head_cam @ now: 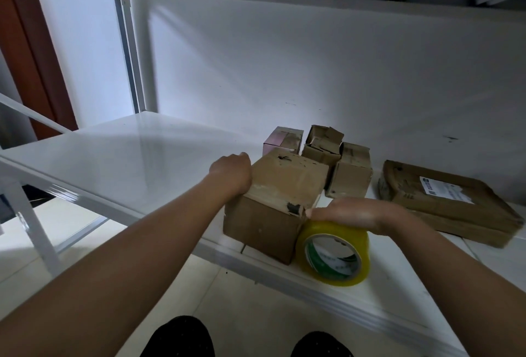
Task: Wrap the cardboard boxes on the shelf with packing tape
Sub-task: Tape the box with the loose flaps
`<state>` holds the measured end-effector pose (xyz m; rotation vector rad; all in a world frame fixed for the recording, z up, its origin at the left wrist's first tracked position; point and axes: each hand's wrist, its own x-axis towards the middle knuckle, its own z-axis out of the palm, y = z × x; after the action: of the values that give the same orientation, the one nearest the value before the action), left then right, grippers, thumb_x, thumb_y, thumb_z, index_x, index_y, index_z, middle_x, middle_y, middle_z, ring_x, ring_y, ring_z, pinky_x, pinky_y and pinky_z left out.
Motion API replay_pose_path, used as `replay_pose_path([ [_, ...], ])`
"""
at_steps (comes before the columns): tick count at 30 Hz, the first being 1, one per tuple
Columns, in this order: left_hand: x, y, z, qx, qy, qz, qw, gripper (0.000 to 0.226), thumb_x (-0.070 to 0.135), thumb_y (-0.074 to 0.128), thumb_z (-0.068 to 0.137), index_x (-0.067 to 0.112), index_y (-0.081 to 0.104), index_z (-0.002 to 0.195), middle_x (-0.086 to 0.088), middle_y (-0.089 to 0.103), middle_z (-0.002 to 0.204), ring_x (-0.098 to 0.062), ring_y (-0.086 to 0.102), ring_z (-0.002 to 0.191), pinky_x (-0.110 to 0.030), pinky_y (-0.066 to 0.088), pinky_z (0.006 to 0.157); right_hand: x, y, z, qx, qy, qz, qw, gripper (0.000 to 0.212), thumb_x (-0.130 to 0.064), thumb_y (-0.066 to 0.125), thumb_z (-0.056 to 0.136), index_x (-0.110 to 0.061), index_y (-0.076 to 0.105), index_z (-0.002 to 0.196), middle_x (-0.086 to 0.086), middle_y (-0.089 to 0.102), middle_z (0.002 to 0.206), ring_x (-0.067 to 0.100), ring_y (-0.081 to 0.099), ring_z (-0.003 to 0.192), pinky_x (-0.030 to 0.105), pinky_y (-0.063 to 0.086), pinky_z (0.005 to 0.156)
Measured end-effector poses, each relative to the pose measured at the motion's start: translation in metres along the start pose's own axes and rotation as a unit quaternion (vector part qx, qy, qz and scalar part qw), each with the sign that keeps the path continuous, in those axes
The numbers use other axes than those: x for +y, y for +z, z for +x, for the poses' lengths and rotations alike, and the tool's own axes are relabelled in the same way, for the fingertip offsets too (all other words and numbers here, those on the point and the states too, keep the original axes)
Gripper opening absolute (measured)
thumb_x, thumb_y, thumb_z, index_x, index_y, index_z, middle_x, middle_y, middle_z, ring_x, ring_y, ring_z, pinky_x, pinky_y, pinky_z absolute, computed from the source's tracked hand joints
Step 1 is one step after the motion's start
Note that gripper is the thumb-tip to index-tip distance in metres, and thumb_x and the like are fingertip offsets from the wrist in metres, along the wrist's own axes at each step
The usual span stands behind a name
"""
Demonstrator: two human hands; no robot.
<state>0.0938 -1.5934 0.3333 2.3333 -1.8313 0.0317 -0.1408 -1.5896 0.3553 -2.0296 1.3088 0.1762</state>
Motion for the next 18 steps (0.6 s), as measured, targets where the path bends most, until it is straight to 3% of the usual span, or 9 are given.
replay_pose_path([
  [2,-0.011,-0.002,0.006,-0.035,-0.021,-0.055,0.998,0.017,0.018,0.039,0.098,0.006,0.05,0.098,-0.013,0.058,0.099,-0.025,0.052,0.084,-0.033,0.04,0.071,-0.005,-0.009,-0.014,-0.006,-0.038,0.07,0.997,0.039,-0.064,0.059,0.071,-0.03,0.06,0.09,-0.006,0.063,0.089,0.011,0.064,0.081,0.023,0.05,0.069],
  [4,-0.022,-0.005,0.011,-0.062,-0.054,-0.128,0.988,0.023,0.019,0.038,0.099,0.003,0.054,0.098,-0.017,0.059,0.104,-0.028,0.055,0.086,-0.033,0.043,0.071,-0.012,-0.022,-0.027,0.032,-0.065,0.194,0.978,0.052,-0.061,0.067,0.051,-0.029,0.059,0.092,-0.001,0.068,0.087,0.012,0.07,0.069,0.023,0.054,0.057],
  [6,-0.029,-0.003,0.013,-0.101,-0.088,-0.251,0.959,0.026,0.017,0.039,0.099,-0.001,0.057,0.096,-0.017,0.057,0.091,-0.027,0.057,0.074,-0.03,0.047,0.059,-0.021,-0.034,-0.03,0.087,-0.089,0.319,0.94,0.061,-0.055,0.072,0.04,-0.029,0.059,0.094,0.003,0.072,0.082,0.015,0.072,0.062,0.025,0.054,0.049],
  [8,-0.028,0.007,0.009,-0.145,-0.115,-0.343,0.921,0.025,0.012,0.042,0.097,0.001,0.052,0.077,-0.013,0.048,0.071,-0.021,0.049,0.056,-0.025,0.04,0.045,-0.036,-0.042,-0.03,0.092,-0.131,0.403,0.901,0.055,-0.051,0.074,0.044,-0.02,0.071,0.089,0.005,0.075,0.076,0.018,0.072,0.062,0.027,0.055,0.051],
  [10,-0.025,0.028,0.008,-0.143,-0.145,-0.394,0.896,0.026,0.005,0.047,0.092,0.002,0.047,0.066,-0.013,0.044,0.062,-0.022,0.043,0.05,-0.025,0.035,0.046,-0.05,-0.041,-0.024,0.057,-0.192,0.442,0.874,0.048,-0.052,0.071,0.056,-0.012,0.078,0.082,0.009,0.074,0.082,0.017,0.071,0.066,0.027,0.056,0.059],
  [12,-0.024,0.044,0.008,-0.074,-0.187,-0.432,0.879,0.024,0.012,0.048,0.091,0.001,0.05,0.069,-0.016,0.05,0.068,-0.027,0.049,0.06,-0.031,0.041,0.056,-0.06,-0.035,-0.017,0.041,-0.231,0.45,0.862,0.052,-0.053,0.065,0.065,-0.009,0.077,0.088,0.012,0.074,0.09,0.017,0.07,0.072,0.027,0.056,0.063],
  [14,-0.026,0.051,0.011,0.027,-0.191,-0.412,0.89,0.023,0.017,0.044,0.094,0.006,0.054,0.076,-0.012,0.056,0.08,-0.026,0.052,0.072,-0.032,0.041,0.065,-0.066,-0.03,-0.01,0.038,-0.247,0.465,0.849,0.057,-0.055,0.059,0.07,-0.007,0.073,0.097,0.012,0.073,0.094,0.017,0.071,0.075,0.027,0.057,0.066],
  [18,-0.022,0.036,0.003,0.174,-0.075,-0.48,0.857,0.025,0.019,0.04,0.097,0.019,0.062,0.085,0.008,0.06,0.08,-0.01,0.053,0.075,-0.026,0.039,0.068,-0.081,-0.03,0.006,0.066,-0.234,0.497,0.833,0.058,-0.056,0.054,0.079,-0.004,0.069,0.1,0.011,0.073,0.085,0.018,0.07,0.069,0.028,0.057,0.064],
])
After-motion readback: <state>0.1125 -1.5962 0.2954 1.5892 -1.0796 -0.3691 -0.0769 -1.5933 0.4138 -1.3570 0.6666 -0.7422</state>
